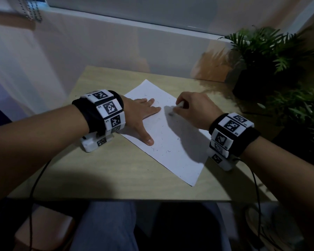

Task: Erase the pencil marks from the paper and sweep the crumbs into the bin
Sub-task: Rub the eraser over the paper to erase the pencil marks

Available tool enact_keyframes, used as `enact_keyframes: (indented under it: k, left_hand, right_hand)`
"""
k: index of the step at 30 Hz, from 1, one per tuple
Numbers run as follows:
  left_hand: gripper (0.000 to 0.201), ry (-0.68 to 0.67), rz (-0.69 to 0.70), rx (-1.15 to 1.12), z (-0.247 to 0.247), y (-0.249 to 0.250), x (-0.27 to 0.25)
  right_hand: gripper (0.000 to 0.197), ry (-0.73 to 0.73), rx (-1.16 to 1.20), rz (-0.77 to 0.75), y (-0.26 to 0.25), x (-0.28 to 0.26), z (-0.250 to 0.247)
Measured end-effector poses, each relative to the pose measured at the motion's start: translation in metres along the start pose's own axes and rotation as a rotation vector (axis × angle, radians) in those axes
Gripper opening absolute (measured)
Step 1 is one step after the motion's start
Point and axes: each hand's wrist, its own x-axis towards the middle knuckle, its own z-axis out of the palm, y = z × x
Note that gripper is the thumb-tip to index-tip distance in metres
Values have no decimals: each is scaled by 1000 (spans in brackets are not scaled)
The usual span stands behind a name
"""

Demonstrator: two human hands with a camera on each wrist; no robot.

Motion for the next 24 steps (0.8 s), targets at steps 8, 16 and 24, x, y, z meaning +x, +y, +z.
enact_keyframes:
  k: [8,16,24]
  left_hand:
    - [141,-7,-15,6,-2,4,-3]
    - [141,-22,-9,5,-4,4,-1]
    - [139,-25,-11,5,-5,3,-1]
  right_hand:
    - [16,-4,20,36,1,7,-7]
    - [26,-143,117,-32,-6,2,-9]
    - [30,-220,109,-94,-12,-3,-7]
